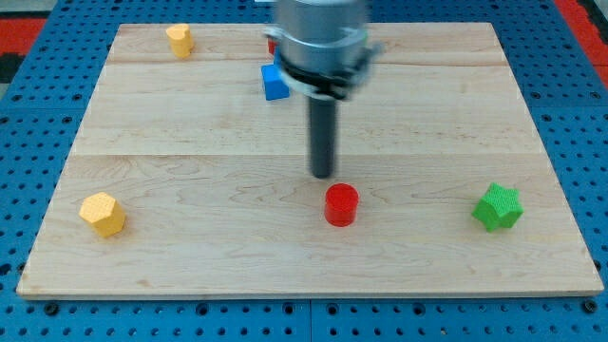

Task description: Move the red circle to the center of the board

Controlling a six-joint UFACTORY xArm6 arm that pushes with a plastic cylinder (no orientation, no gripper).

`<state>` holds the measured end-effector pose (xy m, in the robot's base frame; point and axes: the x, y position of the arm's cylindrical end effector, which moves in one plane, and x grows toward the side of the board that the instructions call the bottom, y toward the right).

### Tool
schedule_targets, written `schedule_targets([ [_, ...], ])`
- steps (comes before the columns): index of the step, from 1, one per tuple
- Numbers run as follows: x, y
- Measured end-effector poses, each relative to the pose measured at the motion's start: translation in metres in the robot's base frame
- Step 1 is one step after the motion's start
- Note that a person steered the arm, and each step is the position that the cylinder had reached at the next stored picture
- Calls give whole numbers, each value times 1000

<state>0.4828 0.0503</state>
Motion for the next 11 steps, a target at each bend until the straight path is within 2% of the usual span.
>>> schedule_targets([
  [1, 26, 82],
  [2, 75, 42],
  [3, 45, -10],
  [4, 2, -31],
  [5, 14, -41],
  [6, 15, -80],
  [7, -24, -84],
  [8, -36, -81],
  [10, -38, -12],
  [11, -90, -56],
])
